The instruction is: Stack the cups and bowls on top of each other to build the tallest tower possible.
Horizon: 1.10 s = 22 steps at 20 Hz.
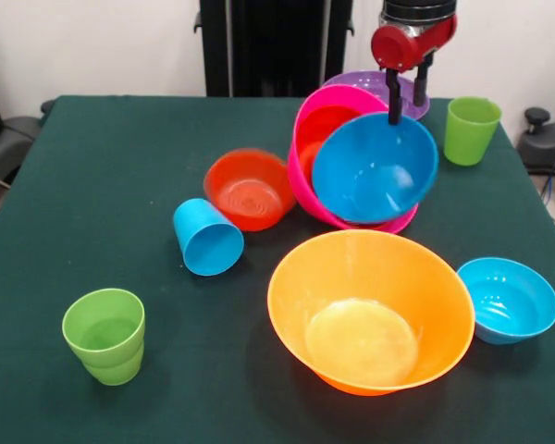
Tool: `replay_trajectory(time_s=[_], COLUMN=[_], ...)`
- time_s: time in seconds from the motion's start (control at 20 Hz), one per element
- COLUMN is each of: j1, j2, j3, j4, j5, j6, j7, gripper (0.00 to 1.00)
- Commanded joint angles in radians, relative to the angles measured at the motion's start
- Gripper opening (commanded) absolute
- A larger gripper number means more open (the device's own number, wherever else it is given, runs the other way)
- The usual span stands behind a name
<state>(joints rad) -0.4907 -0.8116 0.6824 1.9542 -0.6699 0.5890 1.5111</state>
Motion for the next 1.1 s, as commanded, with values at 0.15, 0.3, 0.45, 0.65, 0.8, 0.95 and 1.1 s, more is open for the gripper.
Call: replay_trajectory(time_s=[0.15,0.3,0.45,0.65,0.8,0.95,1.1], j1=[0.043,0.037,0.023,0.034,0.038,0.042,0.030], j2=[0.053,0.057,0.055,0.059,0.074,0.097,0.113], j3=[0.004,0.012,0.020,0.015,0.009,0.002,0.012], j4=[-0.068,-0.063,-0.054,-0.068,-0.088,-0.106,-0.115], j5=[-0.107,-0.109,-0.109,-0.106,-0.103,-0.107,-0.084], j6=[0.135,0.135,0.126,0.136,0.141,0.136,0.133], j7=[-0.186,-0.196,-0.200,-0.188,-0.176,-0.160,-0.153], gripper=[1.00,1.00,1.00,1.00,1.00,1.00,1.00])
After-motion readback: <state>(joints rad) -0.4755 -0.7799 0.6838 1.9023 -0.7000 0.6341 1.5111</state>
